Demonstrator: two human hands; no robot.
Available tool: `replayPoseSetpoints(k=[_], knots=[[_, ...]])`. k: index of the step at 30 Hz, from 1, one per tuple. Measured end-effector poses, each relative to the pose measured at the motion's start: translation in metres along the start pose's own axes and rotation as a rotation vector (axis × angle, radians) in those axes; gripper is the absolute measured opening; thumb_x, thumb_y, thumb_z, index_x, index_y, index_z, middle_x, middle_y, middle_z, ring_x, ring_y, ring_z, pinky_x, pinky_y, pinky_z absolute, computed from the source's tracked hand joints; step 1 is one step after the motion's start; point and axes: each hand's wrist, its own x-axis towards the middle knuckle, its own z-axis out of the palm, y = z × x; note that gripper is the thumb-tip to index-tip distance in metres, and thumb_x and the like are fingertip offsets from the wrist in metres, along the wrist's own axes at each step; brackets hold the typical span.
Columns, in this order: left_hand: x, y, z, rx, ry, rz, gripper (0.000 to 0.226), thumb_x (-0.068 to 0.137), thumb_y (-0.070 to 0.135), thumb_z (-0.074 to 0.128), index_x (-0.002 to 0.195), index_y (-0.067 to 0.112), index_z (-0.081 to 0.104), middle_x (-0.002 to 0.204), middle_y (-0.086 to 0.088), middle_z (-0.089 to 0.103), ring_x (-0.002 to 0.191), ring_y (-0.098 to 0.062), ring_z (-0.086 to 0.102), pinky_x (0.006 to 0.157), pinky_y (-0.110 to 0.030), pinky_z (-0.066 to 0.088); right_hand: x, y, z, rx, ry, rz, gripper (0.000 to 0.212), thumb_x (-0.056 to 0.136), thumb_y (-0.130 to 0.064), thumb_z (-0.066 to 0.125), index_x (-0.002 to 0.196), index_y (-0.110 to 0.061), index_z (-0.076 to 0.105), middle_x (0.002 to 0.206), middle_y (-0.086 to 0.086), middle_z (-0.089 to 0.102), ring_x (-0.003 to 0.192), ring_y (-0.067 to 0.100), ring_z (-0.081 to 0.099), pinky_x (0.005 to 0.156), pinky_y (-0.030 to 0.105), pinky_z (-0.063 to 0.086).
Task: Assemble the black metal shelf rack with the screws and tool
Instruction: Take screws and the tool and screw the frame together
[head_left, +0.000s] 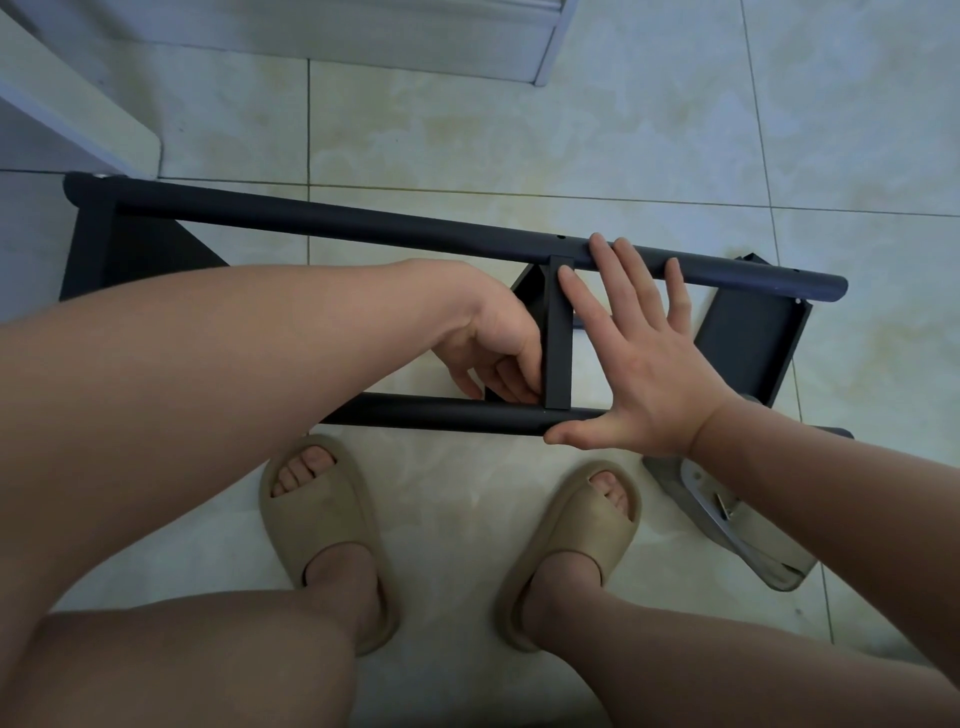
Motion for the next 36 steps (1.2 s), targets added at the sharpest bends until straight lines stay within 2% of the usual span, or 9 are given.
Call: replayPoseSetpoints(k=[9,13,19,24,26,29,32,36], knots=[[0.003,-0.005,0.001,-0.037,-0.006,0.075,0.02,0.092,0.006,0.06,0.109,0.013,0.068,0.104,-0.005,0.07,0.096,-0.018,0.065,0.108,-0.045,0.043,0.0,-0.001,-0.002,-0.004,-0.009,0.003,0.133,0.065,-0.098,0.038,0.164,-0.014,0.007,0.169,0.018,-0.006,0.156,0.037,-0.01,0.121,0.066,-0.007],[0.005,-0.009,0.002,-0.074,-0.011,0.129,0.024,0.092,0.002,0.059,0.113,0.011,0.067,0.109,-0.009,0.071,0.097,-0.018,0.068,0.103,-0.042,0.047,0.0,-0.001,-0.001,-0.002,-0.008,0.004,0.133,0.065,-0.098,0.038,0.164,-0.014,0.007,0.169,0.018,-0.005,0.156,0.037,-0.009,0.12,0.067,-0.006],[0.008,-0.015,0.003,-0.111,-0.01,0.202,0.022,0.091,-0.001,0.059,0.108,0.01,0.068,0.106,-0.009,0.071,0.093,-0.017,0.07,0.097,-0.039,0.049,0.0,0.0,-0.001,0.004,0.001,0.001,0.133,0.066,-0.098,0.038,0.164,-0.015,0.007,0.169,0.019,-0.005,0.156,0.037,-0.008,0.12,0.066,-0.007],[0.01,-0.023,0.007,-0.188,-0.036,0.256,0.02,0.09,-0.005,0.057,0.089,0.012,0.068,0.082,-0.002,0.069,0.07,-0.011,0.068,0.082,-0.035,0.044,0.0,0.0,0.0,-0.003,-0.002,0.003,0.133,0.065,-0.098,0.039,0.164,-0.015,0.006,0.169,0.018,-0.005,0.156,0.037,-0.008,0.12,0.066,-0.007],[0.011,-0.026,0.009,-0.214,-0.032,0.28,0.017,0.09,-0.005,0.056,0.092,0.009,0.066,0.086,-0.006,0.067,0.074,-0.015,0.066,0.084,-0.035,0.044,0.0,0.0,0.0,-0.002,-0.001,0.006,0.134,0.065,-0.098,0.04,0.164,-0.014,0.007,0.169,0.019,-0.005,0.156,0.037,-0.008,0.12,0.066,-0.007],[0.011,-0.03,0.011,-0.247,-0.037,0.311,0.019,0.091,-0.006,0.055,0.106,0.004,0.062,0.099,-0.014,0.062,0.091,-0.023,0.061,0.089,-0.035,0.045,0.0,0.0,0.0,0.001,0.001,0.007,0.134,0.064,-0.098,0.04,0.164,-0.015,0.007,0.169,0.018,-0.004,0.156,0.037,-0.008,0.12,0.066,-0.007],[0.009,-0.028,0.008,-0.219,-0.084,0.272,0.018,0.093,-0.001,0.056,0.104,0.009,0.066,0.101,-0.009,0.068,0.094,-0.019,0.066,0.092,-0.036,0.046,0.0,0.0,0.0,0.001,0.002,0.005,0.134,0.064,-0.097,0.041,0.164,-0.015,0.007,0.169,0.019,-0.004,0.156,0.037,-0.007,0.12,0.067,-0.006],[0.002,-0.018,-0.004,-0.004,-0.121,0.132,0.017,0.095,0.021,0.059,0.106,0.022,0.073,0.11,0.004,0.075,0.108,-0.012,0.068,0.104,-0.042,0.043,0.001,0.0,0.0,0.0,0.006,-0.001,0.133,0.065,-0.098,0.039,0.164,-0.015,0.007,0.169,0.019,-0.005,0.156,0.038,-0.008,0.12,0.067,-0.006]])
